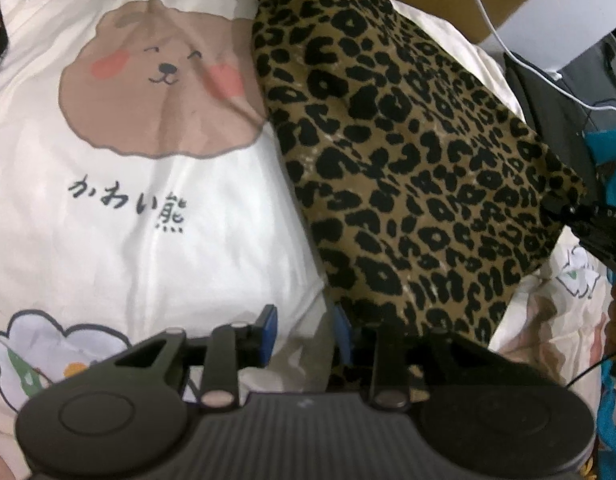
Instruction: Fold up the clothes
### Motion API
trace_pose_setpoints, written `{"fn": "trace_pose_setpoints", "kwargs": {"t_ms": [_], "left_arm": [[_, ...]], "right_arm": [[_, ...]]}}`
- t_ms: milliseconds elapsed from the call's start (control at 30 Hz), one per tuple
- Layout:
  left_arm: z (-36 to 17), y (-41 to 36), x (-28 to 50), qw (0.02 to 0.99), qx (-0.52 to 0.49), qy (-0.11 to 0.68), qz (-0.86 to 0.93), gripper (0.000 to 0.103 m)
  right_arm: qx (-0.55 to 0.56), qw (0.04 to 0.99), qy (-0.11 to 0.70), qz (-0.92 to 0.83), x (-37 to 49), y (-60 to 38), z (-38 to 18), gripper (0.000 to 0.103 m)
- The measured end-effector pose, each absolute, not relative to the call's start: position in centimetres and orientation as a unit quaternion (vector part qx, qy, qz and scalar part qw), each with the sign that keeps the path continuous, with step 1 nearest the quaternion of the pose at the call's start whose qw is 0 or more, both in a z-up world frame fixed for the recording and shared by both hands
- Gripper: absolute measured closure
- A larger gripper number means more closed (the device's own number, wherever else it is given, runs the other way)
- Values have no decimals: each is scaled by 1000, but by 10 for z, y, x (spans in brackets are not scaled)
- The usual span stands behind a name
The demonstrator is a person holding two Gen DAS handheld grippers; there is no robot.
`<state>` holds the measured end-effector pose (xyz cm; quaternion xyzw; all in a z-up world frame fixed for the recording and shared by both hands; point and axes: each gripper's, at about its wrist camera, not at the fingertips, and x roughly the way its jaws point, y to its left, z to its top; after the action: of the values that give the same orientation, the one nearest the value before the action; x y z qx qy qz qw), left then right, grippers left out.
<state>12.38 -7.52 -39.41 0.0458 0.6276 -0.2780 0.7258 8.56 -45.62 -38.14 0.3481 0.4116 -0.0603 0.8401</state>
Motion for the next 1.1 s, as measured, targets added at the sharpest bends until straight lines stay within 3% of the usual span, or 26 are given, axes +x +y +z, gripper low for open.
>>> {"fn": "trace_pose_setpoints", "kwargs": {"t_ms": [500, 833, 967, 1000, 1100], "left_arm": [[-395, -56, 130, 725, 53, 623, -287, 69], [-358, -73, 160, 744, 107, 596, -284, 69], [-334, -95, 181, 751, 135, 578, -289, 69], [-329, -103, 186, 752, 140, 574, -291, 69], [-313, -127, 204, 759, 145, 564, -292, 69]], "right_arm": [[397, 814, 413, -92, 66, -475, -398, 103], [416, 816, 383, -122, 55, -493, -395, 91], [428, 813, 376, -121, 55, -495, -400, 92], [431, 812, 375, -121, 55, -495, -401, 101], [427, 813, 376, -122, 52, -494, -401, 102]]}}
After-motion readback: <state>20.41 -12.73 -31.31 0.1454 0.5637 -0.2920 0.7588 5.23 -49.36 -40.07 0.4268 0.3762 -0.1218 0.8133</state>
